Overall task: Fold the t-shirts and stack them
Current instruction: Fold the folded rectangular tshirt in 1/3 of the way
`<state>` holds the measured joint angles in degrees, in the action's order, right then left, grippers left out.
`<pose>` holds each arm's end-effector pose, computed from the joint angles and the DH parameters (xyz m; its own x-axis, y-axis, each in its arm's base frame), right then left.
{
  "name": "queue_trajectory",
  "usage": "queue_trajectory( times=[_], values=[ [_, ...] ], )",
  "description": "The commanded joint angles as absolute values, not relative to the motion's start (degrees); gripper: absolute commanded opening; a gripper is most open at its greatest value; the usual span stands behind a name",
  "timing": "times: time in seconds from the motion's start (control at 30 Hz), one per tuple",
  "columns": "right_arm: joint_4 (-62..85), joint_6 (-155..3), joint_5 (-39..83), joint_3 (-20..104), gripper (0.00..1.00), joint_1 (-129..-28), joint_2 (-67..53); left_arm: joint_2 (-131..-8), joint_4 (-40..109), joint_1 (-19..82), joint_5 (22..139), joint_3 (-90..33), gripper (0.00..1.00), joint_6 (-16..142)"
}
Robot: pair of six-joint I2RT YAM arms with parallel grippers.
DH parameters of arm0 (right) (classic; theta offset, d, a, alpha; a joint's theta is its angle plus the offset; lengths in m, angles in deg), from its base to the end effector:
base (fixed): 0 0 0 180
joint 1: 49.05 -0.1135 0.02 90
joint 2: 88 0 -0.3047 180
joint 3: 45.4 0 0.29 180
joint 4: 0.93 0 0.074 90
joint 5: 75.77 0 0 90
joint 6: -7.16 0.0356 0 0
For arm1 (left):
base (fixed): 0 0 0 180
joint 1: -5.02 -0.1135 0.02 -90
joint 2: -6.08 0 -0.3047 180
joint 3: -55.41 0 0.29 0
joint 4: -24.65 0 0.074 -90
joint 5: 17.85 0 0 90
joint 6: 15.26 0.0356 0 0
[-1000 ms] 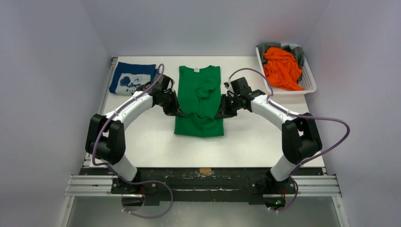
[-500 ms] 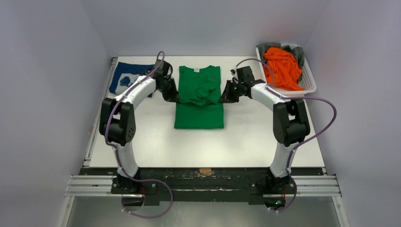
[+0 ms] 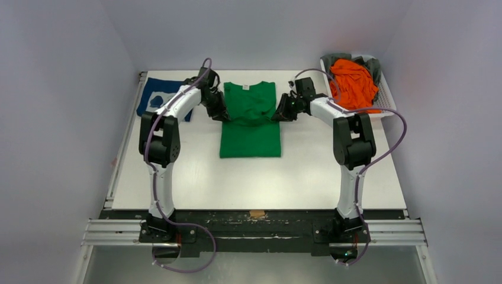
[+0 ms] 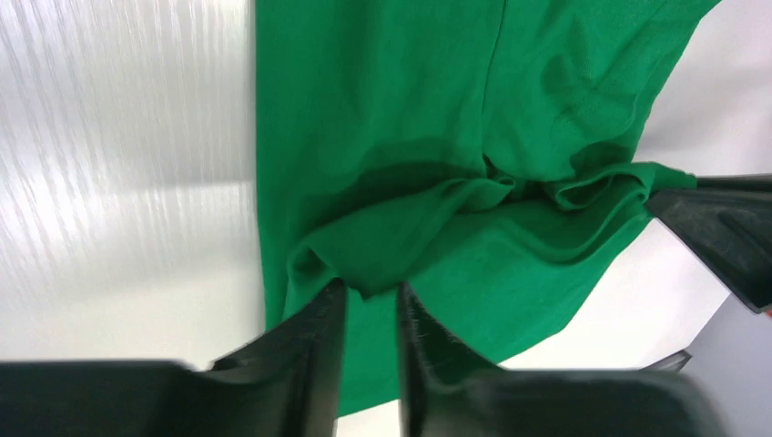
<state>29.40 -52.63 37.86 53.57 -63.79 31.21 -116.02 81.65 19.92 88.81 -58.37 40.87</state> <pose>0.4881 0.1432 0.1968 -0.8867 0.2434 -0.3931 -0.0383 0.8086 0.5871 0.4941 -0.1420 0.2314 -0.9309 -0.3048 -0.2015 -0.1888 0.8734 -0.4490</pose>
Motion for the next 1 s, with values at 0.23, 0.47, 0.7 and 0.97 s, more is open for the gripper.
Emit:
queue_trajectory(
  times=[0.23, 0.47, 0.7, 0.97],
  values=[
    [30.5, -57.7, 38.7, 56.5, 0.44, -62.1, 27.9, -113.6, 84.5, 17.4, 92.4, -62.2, 0.69, 44.0],
    [31.1, -59.8, 35.2, 40.3, 0.45, -62.3, 17.6, -99.4, 77.0, 17.4, 94.5, -38.4, 0.70, 41.5],
    [29.1, -58.1, 37.1, 28.5, 0.44, -63.8, 12.0, -92.0, 69.9, 17.5, 94.7, -21.3, 0.65, 36.1],
    [25.7, -56.4, 37.0, 25.9, 0.39, -67.5, 14.7, -95.8, 67.2, 18.3, 95.7, -19.5, 0.48, 34.6]
  ],
)
